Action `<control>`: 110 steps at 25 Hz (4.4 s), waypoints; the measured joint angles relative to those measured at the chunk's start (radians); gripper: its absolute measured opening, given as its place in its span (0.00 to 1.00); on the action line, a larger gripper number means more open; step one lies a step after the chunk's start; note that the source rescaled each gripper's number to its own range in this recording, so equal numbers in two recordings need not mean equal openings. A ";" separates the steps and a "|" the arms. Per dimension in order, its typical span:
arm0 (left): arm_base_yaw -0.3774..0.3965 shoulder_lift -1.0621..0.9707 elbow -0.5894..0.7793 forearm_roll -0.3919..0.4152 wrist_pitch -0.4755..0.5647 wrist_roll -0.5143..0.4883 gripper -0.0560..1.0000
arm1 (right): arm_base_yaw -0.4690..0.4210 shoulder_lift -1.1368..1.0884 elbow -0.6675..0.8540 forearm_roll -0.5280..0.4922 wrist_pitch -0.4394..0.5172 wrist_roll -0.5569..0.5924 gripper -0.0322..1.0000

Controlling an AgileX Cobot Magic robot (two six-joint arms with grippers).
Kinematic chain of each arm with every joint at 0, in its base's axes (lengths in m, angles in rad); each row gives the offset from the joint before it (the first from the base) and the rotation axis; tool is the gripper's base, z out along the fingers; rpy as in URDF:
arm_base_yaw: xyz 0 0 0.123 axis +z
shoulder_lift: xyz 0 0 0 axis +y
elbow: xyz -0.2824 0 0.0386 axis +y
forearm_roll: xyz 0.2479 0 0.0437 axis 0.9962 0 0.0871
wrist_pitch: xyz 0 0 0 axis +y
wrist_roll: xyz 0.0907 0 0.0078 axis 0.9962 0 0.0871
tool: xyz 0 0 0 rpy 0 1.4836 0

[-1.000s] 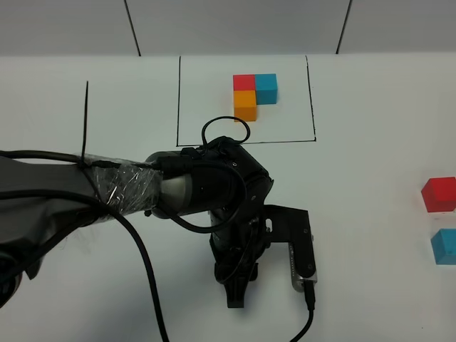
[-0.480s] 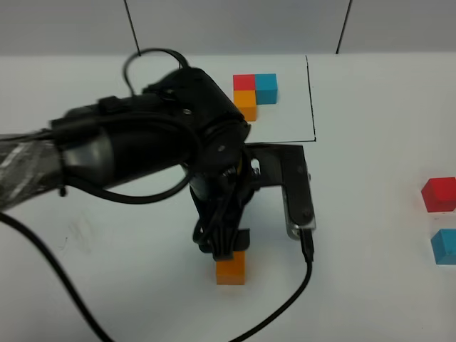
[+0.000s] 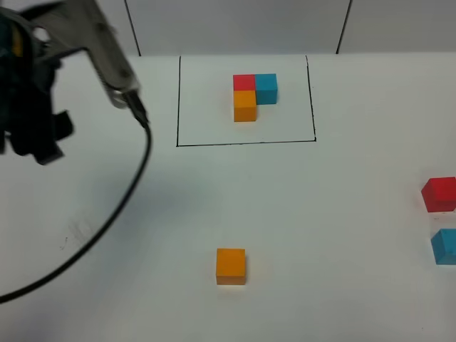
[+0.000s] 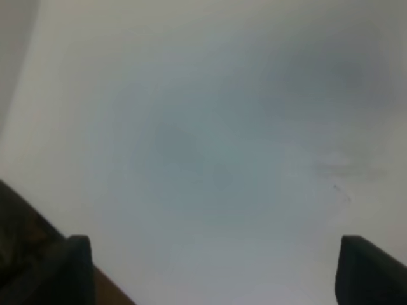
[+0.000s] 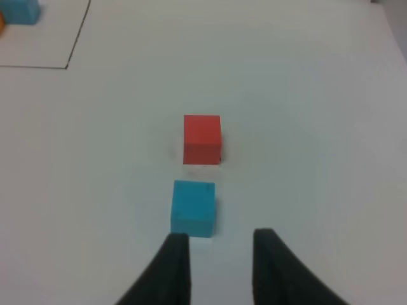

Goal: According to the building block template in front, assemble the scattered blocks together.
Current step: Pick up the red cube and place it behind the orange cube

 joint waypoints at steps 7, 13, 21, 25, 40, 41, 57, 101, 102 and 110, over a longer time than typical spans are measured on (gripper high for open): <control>0.186 -0.241 0.048 -0.029 0.002 0.034 0.74 | 0.000 0.000 0.000 0.000 0.000 0.000 0.03; 0.195 -0.557 0.138 -0.033 0.003 -0.048 0.74 | 0.000 0.000 0.000 0.000 0.000 0.000 0.03; 0.223 -1.102 0.292 -0.125 0.004 -0.107 0.74 | 0.000 0.000 0.000 0.000 0.000 0.000 0.03; 0.320 -1.280 0.338 -0.219 0.004 -0.115 0.74 | 0.000 0.000 0.000 0.000 0.000 0.000 0.03; 0.604 -1.415 0.754 -0.333 -0.054 -0.575 0.74 | 0.000 0.000 0.000 0.000 0.000 0.000 0.03; 0.604 -1.414 0.791 -0.336 -0.069 -0.575 0.74 | 0.000 0.000 0.000 0.000 0.000 0.000 0.03; 0.604 -1.414 0.871 -0.342 -0.106 -0.575 0.73 | 0.000 0.000 0.000 0.000 0.000 0.000 0.03; 0.604 -1.414 0.872 -0.342 -0.107 -0.575 0.73 | 0.000 1.388 -0.444 -0.126 -0.334 0.182 0.99; 0.604 -1.414 0.872 -0.342 -0.107 -0.575 0.73 | -0.001 1.425 -0.445 -0.125 -0.355 0.182 0.99; 0.604 -1.414 0.872 -0.342 -0.107 -0.575 0.73 | -0.050 1.616 -0.445 -0.078 -0.409 0.129 0.98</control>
